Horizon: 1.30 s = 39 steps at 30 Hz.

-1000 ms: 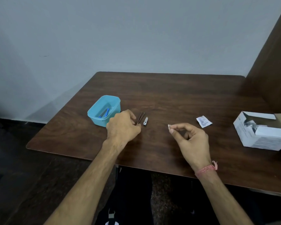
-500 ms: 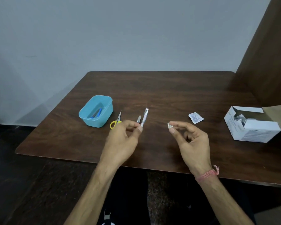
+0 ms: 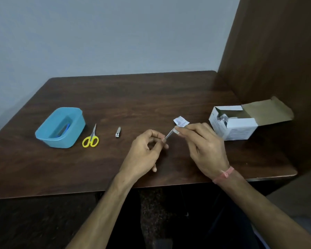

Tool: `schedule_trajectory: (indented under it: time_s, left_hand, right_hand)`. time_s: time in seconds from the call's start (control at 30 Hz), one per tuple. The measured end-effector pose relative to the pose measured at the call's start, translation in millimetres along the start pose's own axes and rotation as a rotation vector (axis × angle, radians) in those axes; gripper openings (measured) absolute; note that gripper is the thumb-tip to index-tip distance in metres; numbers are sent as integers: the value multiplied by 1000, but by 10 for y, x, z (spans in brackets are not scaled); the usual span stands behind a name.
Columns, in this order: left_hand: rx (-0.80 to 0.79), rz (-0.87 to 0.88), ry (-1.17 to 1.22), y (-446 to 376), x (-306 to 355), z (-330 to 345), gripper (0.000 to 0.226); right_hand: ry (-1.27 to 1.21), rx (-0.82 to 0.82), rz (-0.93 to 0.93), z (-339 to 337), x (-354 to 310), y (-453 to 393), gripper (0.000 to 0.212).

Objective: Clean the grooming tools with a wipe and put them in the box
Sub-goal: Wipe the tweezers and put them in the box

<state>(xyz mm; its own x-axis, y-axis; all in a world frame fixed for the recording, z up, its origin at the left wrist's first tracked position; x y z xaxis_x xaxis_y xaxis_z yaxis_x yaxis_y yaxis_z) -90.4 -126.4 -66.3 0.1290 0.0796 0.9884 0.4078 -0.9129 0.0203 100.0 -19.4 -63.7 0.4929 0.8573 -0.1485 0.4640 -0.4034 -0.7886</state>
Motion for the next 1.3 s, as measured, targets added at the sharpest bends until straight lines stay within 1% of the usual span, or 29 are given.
schedule_trajectory:
  time_s: [0.13,0.3,0.4,0.53,0.7,0.8,0.9,1.0,1.13,1.23,1.27,1.3]
  left_hand:
    - [-18,56,0,31,-29,-7,21]
    - [-26,82,-35,42,-30,3,21]
    - [-17,82,-45,51,-35,-3,20]
    - [-8,84,-37,45,-60,-2,16]
    - [-18,76,-32,42,-83,-5,15]
    - [-24,77,-36,49,-80,-6,15]
    - [-28,76,-45,57,-77,-9,16]
    - [-21,73,-52,60,-65,-5,17]
    - [13,58,-34,47,-66,9,14]
    - [64,46,-46,63,-43,23,14]
    - [80,45,-49,73,-31,19,15]
    - [92,45,-59,80,-21,19,16]
  right_hand:
    - [6,-23,-55,34,-13,37,35]
    - [5,-110,-125,87,-14,42,37]
    - [11,-126,-138,87,-21,30,37]
    - [24,-107,-77,81,8,5,34]
    - [12,-92,57,97,62,-5,34]
    - [5,-99,33,85,58,-3,33]
    - [12,-73,75,75,71,0,34]
    - [32,-73,69,72,69,6,35]
    - [40,-35,178,81,126,-7,31]
    - [17,61,317,24,181,-12,26]
    - [10,82,335,8,177,-6,26]
    - [11,75,304,4,152,6,28]
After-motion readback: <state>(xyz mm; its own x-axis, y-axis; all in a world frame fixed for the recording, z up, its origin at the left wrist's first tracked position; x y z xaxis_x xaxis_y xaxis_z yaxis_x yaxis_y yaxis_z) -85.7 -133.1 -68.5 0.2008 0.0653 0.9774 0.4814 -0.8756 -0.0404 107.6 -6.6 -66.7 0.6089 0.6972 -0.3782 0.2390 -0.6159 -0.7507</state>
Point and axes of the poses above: each hand's wrist, its own y-axis away from the middle knuckle, its own z-axis out of the palm, x = y × z, the point moved 2 cm from there along -y, towards the middle knuckle, and after that the axes turned 9 degrees about y, right-handed, at the moved point
